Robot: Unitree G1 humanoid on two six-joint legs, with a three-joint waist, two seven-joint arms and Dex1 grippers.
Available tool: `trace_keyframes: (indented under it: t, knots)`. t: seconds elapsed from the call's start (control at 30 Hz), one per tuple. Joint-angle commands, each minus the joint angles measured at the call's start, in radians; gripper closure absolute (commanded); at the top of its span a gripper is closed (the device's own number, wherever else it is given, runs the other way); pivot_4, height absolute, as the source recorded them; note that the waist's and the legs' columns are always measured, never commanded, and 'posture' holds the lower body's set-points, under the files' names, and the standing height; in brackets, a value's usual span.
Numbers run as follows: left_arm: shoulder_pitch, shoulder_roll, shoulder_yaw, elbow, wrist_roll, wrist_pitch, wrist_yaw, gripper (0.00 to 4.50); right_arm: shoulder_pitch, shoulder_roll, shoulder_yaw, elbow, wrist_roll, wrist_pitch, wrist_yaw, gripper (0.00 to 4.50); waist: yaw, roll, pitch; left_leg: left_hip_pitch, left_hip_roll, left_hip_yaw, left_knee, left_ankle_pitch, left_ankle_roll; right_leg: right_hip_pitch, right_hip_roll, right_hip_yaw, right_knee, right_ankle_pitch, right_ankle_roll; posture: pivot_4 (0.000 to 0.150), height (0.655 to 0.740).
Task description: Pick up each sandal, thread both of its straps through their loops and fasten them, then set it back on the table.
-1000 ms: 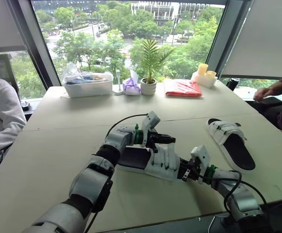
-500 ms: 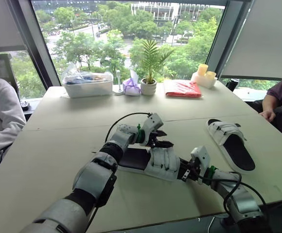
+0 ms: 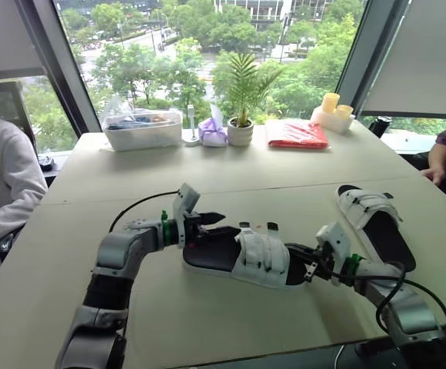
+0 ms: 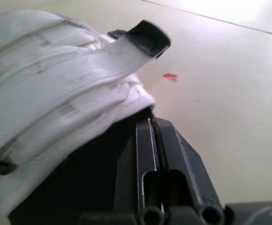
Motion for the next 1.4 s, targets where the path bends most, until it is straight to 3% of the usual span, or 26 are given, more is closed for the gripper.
trace_keyframes:
  t: [0.03,0.3,0.63,0.77,0.97,1.07,1.17,1.27,1.4]
  knots:
    - [0.045,0.028,-0.005,-0.114,-0.070,0.066,0.021,0.04,0.022,-0.057,-0.071,-0.130,0.050,0.051,0.010,4.50,0.008,0.003,0.000,0.000,0.000,0.000,0.000,0.000,0.000,0.000,0.000,0.000,0.000,-0.001,-0.002,0.150,0.7388]
    - [0.044,-0.009,-0.091,-0.034,-0.093,0.045,0.027,0.04,0.156,-0.203,-0.192,-0.374,0.186,0.261,0.048,4.50,0.016,0.003,0.001,0.000,0.000,0.000,0.001,0.000,0.000,0.001,0.000,0.000,-0.002,-0.002,-0.003,0.150,0.7388]
    - [-0.140,-0.195,-0.164,0.365,-0.064,-0.093,-0.010,0.04,0.247,-0.249,-0.284,-0.554,0.278,0.403,-0.003,4.50,0.019,0.001,0.002,-0.001,0.000,0.000,0.006,-0.001,0.003,0.003,0.001,0.000,-0.001,-0.002,-0.003,0.150,0.7388]
    - [-0.158,-0.225,-0.175,0.425,-0.038,-0.118,-0.004,1.26,0.265,-0.249,-0.300,-0.585,0.295,0.431,-0.026,4.50,0.016,0.001,0.002,-0.006,0.000,0.000,0.014,-0.004,0.007,0.002,0.001,-0.001,-0.001,0.000,0.001,0.150,0.7388]
    - [-0.140,-0.246,-0.131,0.363,-0.082,-0.070,0.044,4.14,0.268,-0.242,-0.299,-0.596,0.318,0.454,-0.051,4.50,0.015,0.002,0.002,-0.010,0.000,0.000,0.016,-0.004,0.008,-0.002,0.001,-0.001,0.001,0.001,0.002,0.150,0.7388]
    - [-0.169,-0.326,0.013,0.363,-0.149,-0.051,0.200,4.14,0.262,-0.222,-0.299,-0.581,0.320,0.446,-0.072,4.50,0.017,0.002,0.002,-0.010,0.000,0.000,0.017,-0.004,0.008,-0.003,0.000,-0.001,0.002,0.001,0.002,0.150,0.7388]
    - [-0.235,-0.468,0.207,0.394,-0.228,-0.146,0.452,4.14,0.246,-0.185,-0.312,-0.545,0.309,0.420,-0.107,4.50,0.020,0.000,0.003,-0.012,0.000,0.000,0.018,-0.003,0.010,-0.004,0.000,-0.001,0.002,0.001,0.002,0.150,0.7388]
    - [-0.335,-0.608,0.327,0.513,-0.218,-0.405,0.680,4.14,0.218,-0.158,-0.287,-0.512,0.293,0.396,-0.130,4.50,0.024,-0.002,0.004,-0.012,0.000,0.000,0.020,-0.003,0.010,-0.004,0.001,-0.001,0.003,0.003,0.005,0.150,0.7388]
    - [-0.474,-0.671,0.387,0.758,-0.219,-0.711,0.766,4.14,0.187,-0.145,-0.246,-0.491,0.273,0.375,-0.140,4.50,0.023,-0.002,0.004,-0.011,0.000,0.001,0.019,-0.002,0.009,-0.004,0.002,-0.001,0.005,0.003,0.006,0.150,0.7388]
